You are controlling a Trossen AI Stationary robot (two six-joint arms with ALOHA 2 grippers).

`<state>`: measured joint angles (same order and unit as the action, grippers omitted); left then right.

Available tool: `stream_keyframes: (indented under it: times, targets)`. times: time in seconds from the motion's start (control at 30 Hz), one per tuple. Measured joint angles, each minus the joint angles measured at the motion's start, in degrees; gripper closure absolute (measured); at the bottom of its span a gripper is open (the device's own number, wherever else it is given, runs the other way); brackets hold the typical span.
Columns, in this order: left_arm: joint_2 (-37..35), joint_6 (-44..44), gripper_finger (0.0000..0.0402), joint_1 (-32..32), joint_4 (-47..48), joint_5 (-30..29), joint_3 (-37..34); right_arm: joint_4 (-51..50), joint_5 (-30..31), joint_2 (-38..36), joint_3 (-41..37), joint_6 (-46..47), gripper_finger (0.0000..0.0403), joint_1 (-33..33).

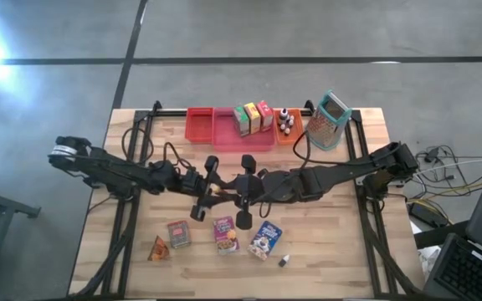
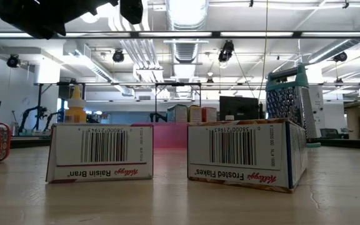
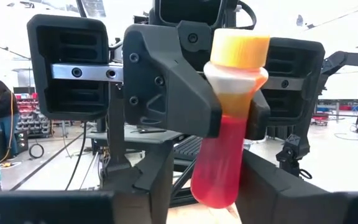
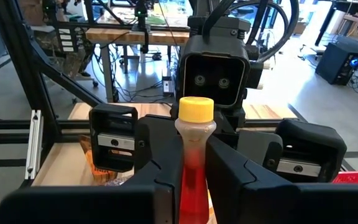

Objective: Pick & Place Kitchen Items
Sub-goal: Put the orange food coloring bottle into the orange bin

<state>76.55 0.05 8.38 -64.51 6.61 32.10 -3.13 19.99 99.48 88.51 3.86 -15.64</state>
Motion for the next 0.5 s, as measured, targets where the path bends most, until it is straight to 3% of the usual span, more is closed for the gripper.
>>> stream_keyframes:
  times: [0.2,0.5]
  targets:
    - [-0.02,-0.07,0.0284,0.04,0.02,0.09,0.00,-0.21,0.04,0.00,0.00,0.00,0.0357,0.02]
    - [-0.07,-0.55,0.0301,0.04,0.04,0.11,-0.02,-1.45,0.11,0.00,-0.02,0.16,0.0327,0.02]
